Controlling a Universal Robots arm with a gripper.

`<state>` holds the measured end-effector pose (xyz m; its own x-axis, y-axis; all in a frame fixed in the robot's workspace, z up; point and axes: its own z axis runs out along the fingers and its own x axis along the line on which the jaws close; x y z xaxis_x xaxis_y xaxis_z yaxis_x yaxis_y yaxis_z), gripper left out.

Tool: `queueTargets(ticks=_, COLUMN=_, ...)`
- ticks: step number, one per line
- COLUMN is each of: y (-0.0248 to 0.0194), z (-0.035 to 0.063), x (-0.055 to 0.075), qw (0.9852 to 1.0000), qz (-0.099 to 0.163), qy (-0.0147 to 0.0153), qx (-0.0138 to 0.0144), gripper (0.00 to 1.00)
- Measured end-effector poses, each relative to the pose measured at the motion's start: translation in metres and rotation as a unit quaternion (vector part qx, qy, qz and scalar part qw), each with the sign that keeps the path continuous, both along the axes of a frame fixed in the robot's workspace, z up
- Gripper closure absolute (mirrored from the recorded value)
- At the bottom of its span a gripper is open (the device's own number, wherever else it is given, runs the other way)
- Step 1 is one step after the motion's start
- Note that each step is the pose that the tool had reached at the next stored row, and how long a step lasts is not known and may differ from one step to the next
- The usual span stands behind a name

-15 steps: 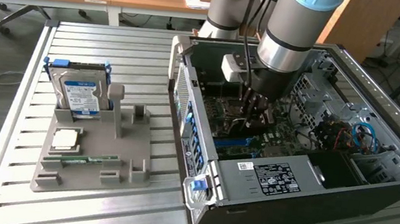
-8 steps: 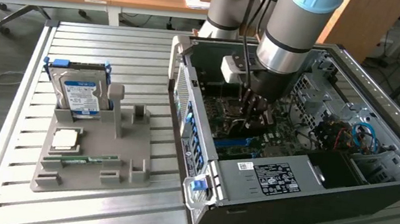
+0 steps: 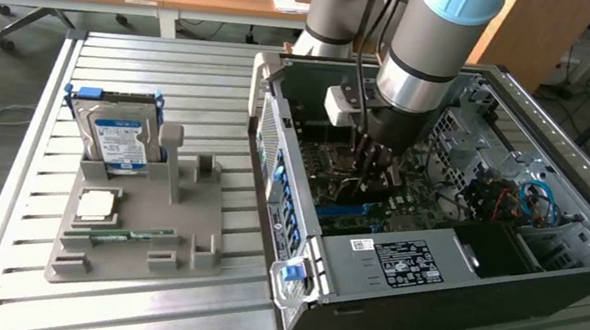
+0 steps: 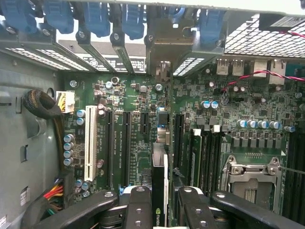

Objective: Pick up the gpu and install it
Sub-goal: 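Insert the gpu into the slot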

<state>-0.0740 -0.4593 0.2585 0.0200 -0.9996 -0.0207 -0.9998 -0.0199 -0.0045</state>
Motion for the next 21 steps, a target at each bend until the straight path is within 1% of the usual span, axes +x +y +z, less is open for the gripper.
queueTargets(ticks=8, y=0.0, z=-0.0034, x=0.0, qw=1.0, qz=0.0, qy=-0.0001, qx=0.0001, gripper=0.74)
queueTargets(ticks=13, y=0.0, z=-0.0037, x=0.0, qw=1.0, qz=0.0, qy=-0.0001, qx=0.0001, gripper=0.74)
queueTargets(ticks=21, y=0.0, z=-0.0085, x=-0.0003, qw=1.0, qz=0.0, qy=-0.0001, qx=0.0001, gripper=0.74)
